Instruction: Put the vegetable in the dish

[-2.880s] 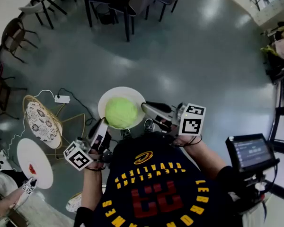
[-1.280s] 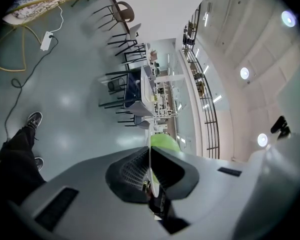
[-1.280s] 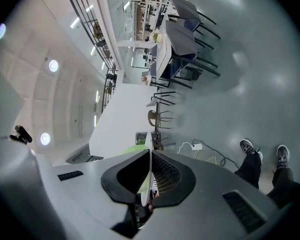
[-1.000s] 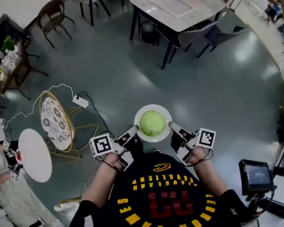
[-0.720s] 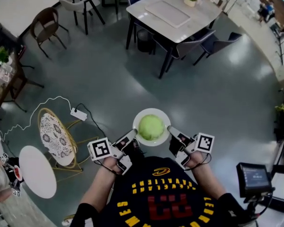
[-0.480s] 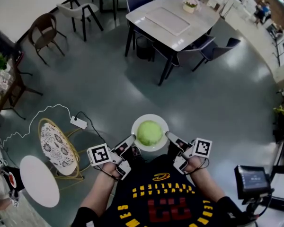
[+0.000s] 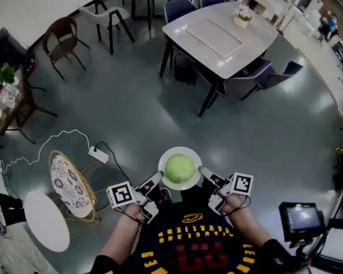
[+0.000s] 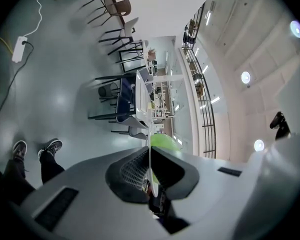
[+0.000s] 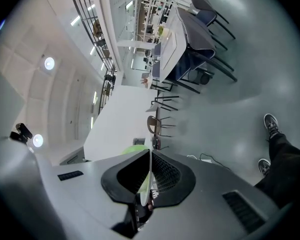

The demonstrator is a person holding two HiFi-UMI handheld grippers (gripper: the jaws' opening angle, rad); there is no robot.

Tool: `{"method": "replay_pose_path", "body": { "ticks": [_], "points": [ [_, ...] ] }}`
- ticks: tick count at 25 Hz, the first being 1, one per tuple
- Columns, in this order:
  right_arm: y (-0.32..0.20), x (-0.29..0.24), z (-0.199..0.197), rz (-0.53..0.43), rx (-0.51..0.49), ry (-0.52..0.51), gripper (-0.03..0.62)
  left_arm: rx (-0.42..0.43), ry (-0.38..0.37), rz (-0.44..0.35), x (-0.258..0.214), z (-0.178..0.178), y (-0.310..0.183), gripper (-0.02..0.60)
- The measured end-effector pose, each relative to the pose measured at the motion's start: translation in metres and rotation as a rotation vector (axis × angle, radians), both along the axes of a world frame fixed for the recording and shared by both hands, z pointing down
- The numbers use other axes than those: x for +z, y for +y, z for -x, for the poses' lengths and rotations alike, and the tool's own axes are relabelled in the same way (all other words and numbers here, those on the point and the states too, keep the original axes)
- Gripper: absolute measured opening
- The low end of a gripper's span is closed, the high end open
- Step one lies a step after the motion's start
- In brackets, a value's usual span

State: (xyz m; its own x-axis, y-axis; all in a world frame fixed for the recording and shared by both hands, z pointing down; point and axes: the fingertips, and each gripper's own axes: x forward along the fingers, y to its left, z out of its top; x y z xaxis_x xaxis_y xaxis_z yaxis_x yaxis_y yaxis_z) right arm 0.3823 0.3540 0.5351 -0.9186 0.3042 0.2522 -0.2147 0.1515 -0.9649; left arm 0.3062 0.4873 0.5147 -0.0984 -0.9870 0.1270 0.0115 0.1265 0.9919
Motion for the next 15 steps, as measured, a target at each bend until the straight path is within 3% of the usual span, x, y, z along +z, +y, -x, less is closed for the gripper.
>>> {"method": "replay_pose_path", "body": {
  "ticks": [7, 15],
  "points": [
    [-0.066, -0.018, 0.077, -0.026, -0.115, -0.055, 0.017, -0.117, -0.064, 0.012, -0.019, 0.061, -0.054, 0.012],
    [-0.122, -0.023, 0.124, -0.017, -0.207, -0.094, 0.017, -0.210, -0.080, 0.015, -0.025, 0.092, -0.107, 0.011]
  ]
}}
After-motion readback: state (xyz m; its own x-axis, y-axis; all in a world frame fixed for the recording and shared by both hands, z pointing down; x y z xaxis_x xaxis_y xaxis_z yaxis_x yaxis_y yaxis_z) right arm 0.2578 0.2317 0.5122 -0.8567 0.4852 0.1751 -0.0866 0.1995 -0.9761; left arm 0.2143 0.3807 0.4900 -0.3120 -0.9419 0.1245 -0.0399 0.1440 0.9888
